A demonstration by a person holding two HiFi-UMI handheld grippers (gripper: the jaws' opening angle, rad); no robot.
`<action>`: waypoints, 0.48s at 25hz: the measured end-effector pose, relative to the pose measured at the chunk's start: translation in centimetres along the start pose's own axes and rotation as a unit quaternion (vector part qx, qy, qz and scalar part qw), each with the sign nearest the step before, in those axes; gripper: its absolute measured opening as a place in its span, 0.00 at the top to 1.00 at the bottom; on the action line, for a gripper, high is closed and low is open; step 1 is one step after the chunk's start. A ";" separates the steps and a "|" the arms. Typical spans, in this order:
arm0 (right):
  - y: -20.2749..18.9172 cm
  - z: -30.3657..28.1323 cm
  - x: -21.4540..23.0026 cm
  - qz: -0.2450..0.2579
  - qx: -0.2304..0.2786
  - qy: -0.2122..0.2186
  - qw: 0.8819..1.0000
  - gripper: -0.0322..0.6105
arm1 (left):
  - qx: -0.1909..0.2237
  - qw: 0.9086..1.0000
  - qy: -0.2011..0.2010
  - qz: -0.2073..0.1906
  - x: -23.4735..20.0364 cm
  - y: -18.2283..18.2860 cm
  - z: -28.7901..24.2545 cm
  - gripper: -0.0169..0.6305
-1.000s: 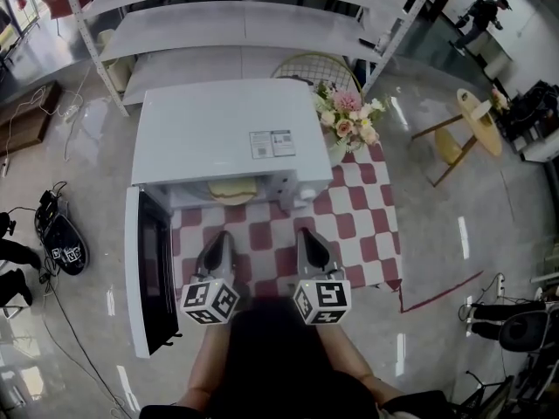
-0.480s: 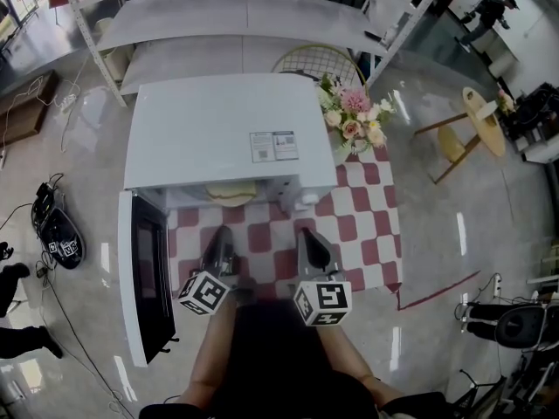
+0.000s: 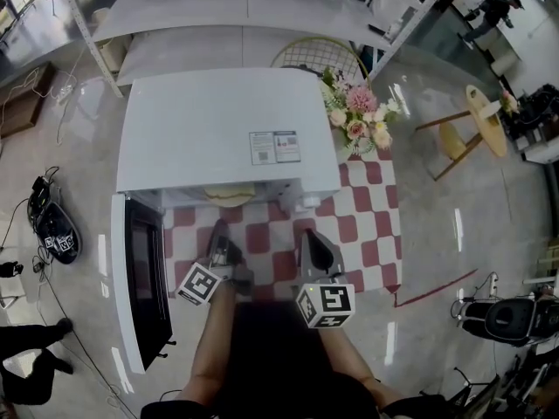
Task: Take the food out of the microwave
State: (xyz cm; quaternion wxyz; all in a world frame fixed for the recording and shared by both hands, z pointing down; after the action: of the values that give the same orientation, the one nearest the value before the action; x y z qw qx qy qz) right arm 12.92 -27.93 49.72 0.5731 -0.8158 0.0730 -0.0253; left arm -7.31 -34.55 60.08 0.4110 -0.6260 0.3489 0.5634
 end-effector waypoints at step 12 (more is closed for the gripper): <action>-0.3 -1.6 0.2 -0.002 -0.012 0.012 1.000 0.95 | 0.008 0.999 0.014 0.036 -1.4 -0.2 -2.5 0.85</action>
State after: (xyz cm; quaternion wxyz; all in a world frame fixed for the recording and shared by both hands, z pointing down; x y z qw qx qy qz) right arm 12.92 -29.36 50.59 0.5620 -0.8226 0.0788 -0.0351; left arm -6.24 -36.75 61.55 0.3906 -0.6175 0.3810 0.5666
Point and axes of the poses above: the fingertips, and each gripper's own axes: z backward along the fingers, x to its right, y out of its top, the point moved 4 cm from there along z, backward along the fingers, and after that the axes turned 9 degrees about z, right-handed, at the moved point
